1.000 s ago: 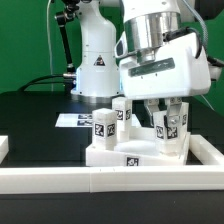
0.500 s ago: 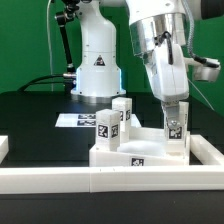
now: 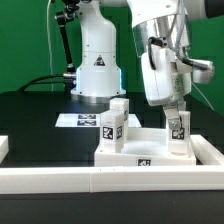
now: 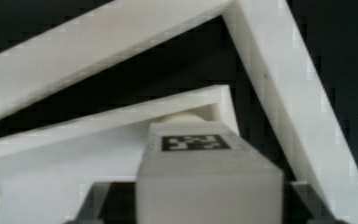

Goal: Assemble square table

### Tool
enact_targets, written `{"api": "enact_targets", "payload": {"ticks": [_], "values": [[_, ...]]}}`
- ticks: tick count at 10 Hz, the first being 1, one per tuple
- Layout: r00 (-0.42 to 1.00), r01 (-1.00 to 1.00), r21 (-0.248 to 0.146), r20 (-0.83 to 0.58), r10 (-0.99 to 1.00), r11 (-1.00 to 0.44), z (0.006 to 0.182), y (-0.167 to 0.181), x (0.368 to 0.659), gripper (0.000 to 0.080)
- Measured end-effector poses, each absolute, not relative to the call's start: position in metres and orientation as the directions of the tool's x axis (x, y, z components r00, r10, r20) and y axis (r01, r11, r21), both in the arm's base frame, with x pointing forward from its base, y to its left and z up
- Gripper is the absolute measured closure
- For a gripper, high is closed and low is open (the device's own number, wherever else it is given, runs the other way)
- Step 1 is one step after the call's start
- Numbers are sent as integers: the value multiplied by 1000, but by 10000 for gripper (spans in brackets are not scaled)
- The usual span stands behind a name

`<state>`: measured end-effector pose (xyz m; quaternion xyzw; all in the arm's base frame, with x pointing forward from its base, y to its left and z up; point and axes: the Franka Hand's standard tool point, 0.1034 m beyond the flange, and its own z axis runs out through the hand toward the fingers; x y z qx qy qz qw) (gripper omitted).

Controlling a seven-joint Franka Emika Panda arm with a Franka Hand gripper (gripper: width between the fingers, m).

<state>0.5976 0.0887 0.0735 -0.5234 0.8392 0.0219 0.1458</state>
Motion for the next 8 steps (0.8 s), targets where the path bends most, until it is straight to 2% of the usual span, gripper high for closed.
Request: {"api": "enact_targets", "payload": {"ticks": [3,4,5,6,7,8], "values": [[-504,-834,-81,-288,-814,545,72,90,596,506],[-487,-844,-87,-287,-825,529,72,90,596,506],[-476,-850,-91,-286,-832,518,72,90,596,300],[-353,-907,-134,-272,-895,399,74,85,598,300],[-304,-926,-144,-265,-915,349,74,85,598,182],[-244,-948,-138,-264,-933,287,73,88,597,160]]}}
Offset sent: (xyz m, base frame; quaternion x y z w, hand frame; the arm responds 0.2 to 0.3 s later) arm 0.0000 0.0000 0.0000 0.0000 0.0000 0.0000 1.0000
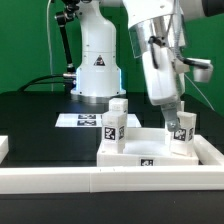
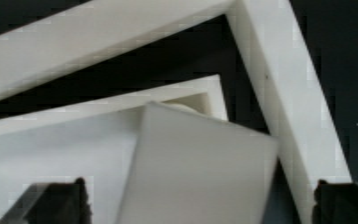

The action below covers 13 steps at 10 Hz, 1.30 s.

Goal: Assemble square table

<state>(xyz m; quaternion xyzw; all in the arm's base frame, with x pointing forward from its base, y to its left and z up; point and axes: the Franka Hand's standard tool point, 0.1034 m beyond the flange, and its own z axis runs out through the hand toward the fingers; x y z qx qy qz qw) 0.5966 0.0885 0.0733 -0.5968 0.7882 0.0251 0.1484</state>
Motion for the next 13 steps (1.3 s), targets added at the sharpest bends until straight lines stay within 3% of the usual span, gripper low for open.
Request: {"api": "enact_targets", "payload": {"ticks": [6,7,11,13], "values": [[165,-964,-236,-186,-969,-119,74,89,599,150],[244,-951,-234,-170,-955,-201,74,90,598,150],[672,-739,-164,-109,-732,-653,73,100,601,150],[775,-632,-166,-99,-625,-757,72,99,603,150]]}}
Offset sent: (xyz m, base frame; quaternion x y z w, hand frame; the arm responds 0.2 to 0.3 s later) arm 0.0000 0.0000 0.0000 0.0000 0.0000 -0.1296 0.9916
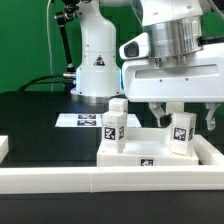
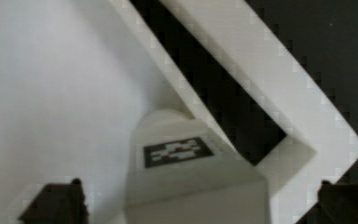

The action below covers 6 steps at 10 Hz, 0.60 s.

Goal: Assemble square table

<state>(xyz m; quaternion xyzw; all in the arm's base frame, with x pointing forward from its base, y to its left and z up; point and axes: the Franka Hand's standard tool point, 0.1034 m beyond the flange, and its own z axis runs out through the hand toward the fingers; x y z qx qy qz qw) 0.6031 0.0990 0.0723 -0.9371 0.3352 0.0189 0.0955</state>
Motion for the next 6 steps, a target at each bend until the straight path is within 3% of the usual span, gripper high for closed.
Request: {"api": "enact_targets", "payload": {"ticks": [6], "values": [[854,-520,-173,-75,-516,-836,70,99,602,150]]}}
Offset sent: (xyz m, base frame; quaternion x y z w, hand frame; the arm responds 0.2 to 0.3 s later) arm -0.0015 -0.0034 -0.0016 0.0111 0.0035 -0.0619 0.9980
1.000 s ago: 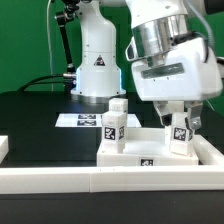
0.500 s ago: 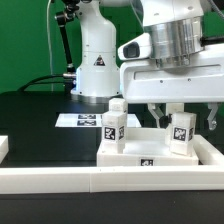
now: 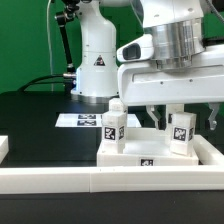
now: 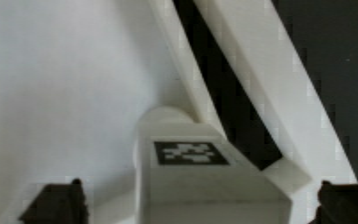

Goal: Assemble square table

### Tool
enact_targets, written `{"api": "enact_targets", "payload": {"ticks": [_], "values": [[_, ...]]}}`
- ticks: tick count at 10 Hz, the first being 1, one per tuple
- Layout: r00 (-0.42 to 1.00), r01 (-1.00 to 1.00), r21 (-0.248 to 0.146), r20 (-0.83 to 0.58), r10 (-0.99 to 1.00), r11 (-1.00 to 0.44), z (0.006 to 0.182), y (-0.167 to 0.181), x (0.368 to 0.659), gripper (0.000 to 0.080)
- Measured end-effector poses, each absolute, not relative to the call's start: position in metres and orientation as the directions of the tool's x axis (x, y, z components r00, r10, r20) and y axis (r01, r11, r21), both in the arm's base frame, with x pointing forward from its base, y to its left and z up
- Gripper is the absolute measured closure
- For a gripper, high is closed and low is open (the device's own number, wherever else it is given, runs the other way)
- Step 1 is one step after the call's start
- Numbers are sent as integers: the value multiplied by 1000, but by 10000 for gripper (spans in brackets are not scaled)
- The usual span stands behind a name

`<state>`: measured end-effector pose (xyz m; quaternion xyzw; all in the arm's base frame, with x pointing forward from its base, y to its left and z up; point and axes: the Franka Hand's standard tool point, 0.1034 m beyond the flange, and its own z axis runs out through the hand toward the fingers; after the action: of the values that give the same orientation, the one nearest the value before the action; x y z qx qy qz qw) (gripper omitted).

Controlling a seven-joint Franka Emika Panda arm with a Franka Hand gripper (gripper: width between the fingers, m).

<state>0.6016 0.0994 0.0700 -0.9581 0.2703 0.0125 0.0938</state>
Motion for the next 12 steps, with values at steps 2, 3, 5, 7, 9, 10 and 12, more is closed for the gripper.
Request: {"api": "enact_targets", "payload": {"ticks": [2,3,5,7,9,10,12], "values": [[853,-521,-173,-75,-516,-836,70,99,602,267],[853,-521,-173,-75,-517,-836,70,99,601,450],[853,-522,-172,-75,-517,-836,70,99,601,509],[835,-549,-170,-81,-544,-818,69,99,601,509],[813,-582,-167,-88,-576,-796,69,99,601,509],[770,-638,-163,-100,-631,-753,69,99,601,509],[585,-809,-158,-126,-801,-566,68,100,601,509]]}}
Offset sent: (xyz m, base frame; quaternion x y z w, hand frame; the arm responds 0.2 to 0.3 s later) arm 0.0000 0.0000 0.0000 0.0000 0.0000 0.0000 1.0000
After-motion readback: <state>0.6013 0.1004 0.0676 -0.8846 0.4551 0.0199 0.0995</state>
